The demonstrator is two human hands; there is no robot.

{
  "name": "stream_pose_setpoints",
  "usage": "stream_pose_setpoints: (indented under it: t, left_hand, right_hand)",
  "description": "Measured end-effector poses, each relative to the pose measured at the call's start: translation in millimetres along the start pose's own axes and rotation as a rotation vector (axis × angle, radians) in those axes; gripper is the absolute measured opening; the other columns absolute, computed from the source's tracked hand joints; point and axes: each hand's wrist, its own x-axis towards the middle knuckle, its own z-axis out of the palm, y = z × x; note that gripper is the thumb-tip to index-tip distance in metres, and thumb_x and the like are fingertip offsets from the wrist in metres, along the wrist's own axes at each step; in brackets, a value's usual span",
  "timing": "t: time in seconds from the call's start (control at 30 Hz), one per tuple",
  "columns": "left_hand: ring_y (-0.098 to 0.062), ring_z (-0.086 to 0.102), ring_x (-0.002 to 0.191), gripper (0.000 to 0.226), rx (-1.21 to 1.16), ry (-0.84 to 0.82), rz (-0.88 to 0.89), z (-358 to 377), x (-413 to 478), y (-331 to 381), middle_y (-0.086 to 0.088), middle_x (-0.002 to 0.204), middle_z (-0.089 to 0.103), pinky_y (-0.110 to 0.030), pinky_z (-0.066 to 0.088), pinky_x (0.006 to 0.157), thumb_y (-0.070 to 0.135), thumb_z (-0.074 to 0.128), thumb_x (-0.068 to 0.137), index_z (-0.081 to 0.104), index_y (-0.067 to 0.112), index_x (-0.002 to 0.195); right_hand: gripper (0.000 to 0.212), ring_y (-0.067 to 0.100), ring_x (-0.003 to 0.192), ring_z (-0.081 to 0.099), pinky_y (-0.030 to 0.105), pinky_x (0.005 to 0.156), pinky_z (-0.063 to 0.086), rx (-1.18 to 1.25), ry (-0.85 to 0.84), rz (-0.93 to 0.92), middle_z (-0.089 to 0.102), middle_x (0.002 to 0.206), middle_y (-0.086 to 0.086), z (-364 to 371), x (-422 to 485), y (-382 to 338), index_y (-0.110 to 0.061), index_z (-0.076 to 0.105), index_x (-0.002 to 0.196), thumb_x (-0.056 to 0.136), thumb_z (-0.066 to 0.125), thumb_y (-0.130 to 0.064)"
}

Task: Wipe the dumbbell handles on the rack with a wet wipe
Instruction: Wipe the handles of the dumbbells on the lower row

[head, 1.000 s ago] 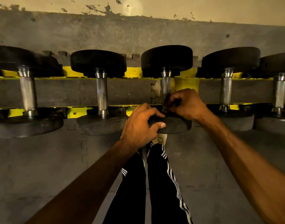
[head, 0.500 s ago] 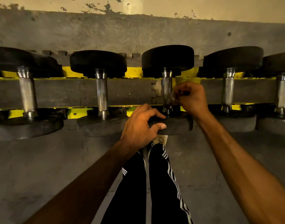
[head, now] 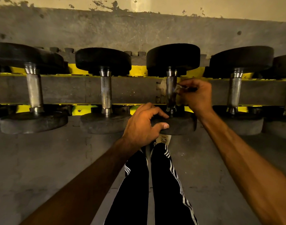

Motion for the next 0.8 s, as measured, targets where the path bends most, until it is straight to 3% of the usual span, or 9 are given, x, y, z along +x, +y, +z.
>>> stream_pose_setpoints:
  t: [0.1, 0.2, 0.27, 0.4, 0.53, 0.73, 0.8]
  left_hand:
    - [-0.009, 0.053, 0.098, 0.026, 0.002, 0.003, -0.004, 1.0, -1.0, 0.5, 0.007, 0.097, 0.061, -0.029, 0.046, 0.086, 0.037, 0.077, 0.072, 0.073, 0.031, 0.097]
    - [-0.010, 0.055, 0.098, 0.026, 0.014, 0.032, -0.011, 2.9, -1.4, -1.1, 0.008, 0.095, 0.060, -0.029, 0.046, 0.085, 0.039, 0.077, 0.071, 0.072, 0.031, 0.096]
    - [-0.010, 0.055, 0.098, 0.028, 0.019, 0.042, -0.019, 3.7, -1.2, -2.7, 0.009, 0.096, 0.060, -0.028, 0.046, 0.085, 0.040, 0.076, 0.071, 0.072, 0.030, 0.096]
    - [-0.009, 0.055, 0.099, 0.029, 0.015, 0.038, -0.027, 3.6, -0.9, -3.3, 0.010, 0.096, 0.059, -0.024, 0.044, 0.085, 0.041, 0.076, 0.071, 0.072, 0.028, 0.097]
    - [-0.010, 0.057, 0.098, 0.030, -0.016, 0.023, -0.044, 3.8, -0.2, -1.8, 0.011, 0.097, 0.062, -0.029, 0.048, 0.085, 0.042, 0.076, 0.070, 0.072, 0.028, 0.096]
    - [-0.011, 0.059, 0.097, 0.028, -0.050, 0.079, -0.021, 6.7, -1.8, -4.2, 0.008, 0.095, 0.062, -0.036, 0.051, 0.086, 0.038, 0.079, 0.069, 0.073, 0.025, 0.094]
    - [-0.012, 0.059, 0.097, 0.028, -0.058, 0.097, -0.020, 8.4, -3.1, -4.3, 0.010, 0.095, 0.062, -0.036, 0.051, 0.086, 0.038, 0.079, 0.069, 0.074, 0.026, 0.093]
  right_hand:
    - [0.019, 0.013, 0.085, 0.066, 0.034, 0.077, 0.058, -0.231, -0.185, -0.107, 0.069, 0.092, -0.001, -9.5, -16.0, 7.9, -0.016, 0.075, 0.092, 0.080, 0.077, -0.002]
    - [0.014, 0.023, 0.080, 0.065, 0.045, 0.071, 0.058, -0.374, -0.334, -0.342, 0.068, 0.088, 0.008, -15.5, -13.4, 5.4, -0.006, 0.077, 0.085, 0.073, 0.079, 0.002]
    - [0.009, 0.018, 0.082, 0.063, 0.040, 0.072, 0.056, -0.404, -0.293, -0.436, 0.068, 0.091, 0.007, -7.5, -2.7, -4.5, -0.010, 0.077, 0.089, 0.080, 0.077, -0.008]
    - [0.020, 0.015, 0.092, 0.064, 0.030, 0.080, 0.053, -0.445, -0.055, -0.391, 0.071, 0.103, 0.002, 14.0, 2.5, -19.4, -0.020, 0.072, 0.107, 0.090, 0.069, -0.028]
    - [0.021, 0.023, 0.098, 0.065, 0.033, 0.075, 0.051, -0.787, -0.352, -0.431, 0.072, 0.104, -0.001, 10.9, -13.5, -21.2, -0.028, 0.073, 0.102, 0.086, 0.062, -0.036]
    - [0.022, 0.027, 0.100, 0.064, 0.033, 0.073, 0.050, -0.875, -0.257, -0.605, 0.069, 0.114, 0.001, 17.0, 14.4, -33.5, -0.022, 0.074, 0.106, 0.092, 0.057, -0.022]
    - [0.023, 0.028, 0.102, 0.063, 0.032, 0.069, 0.045, -1.016, -0.389, -0.658, 0.065, 0.117, 0.000, 12.8, 5.8, -32.5, -0.023, 0.070, 0.108, 0.092, 0.054, -0.022]
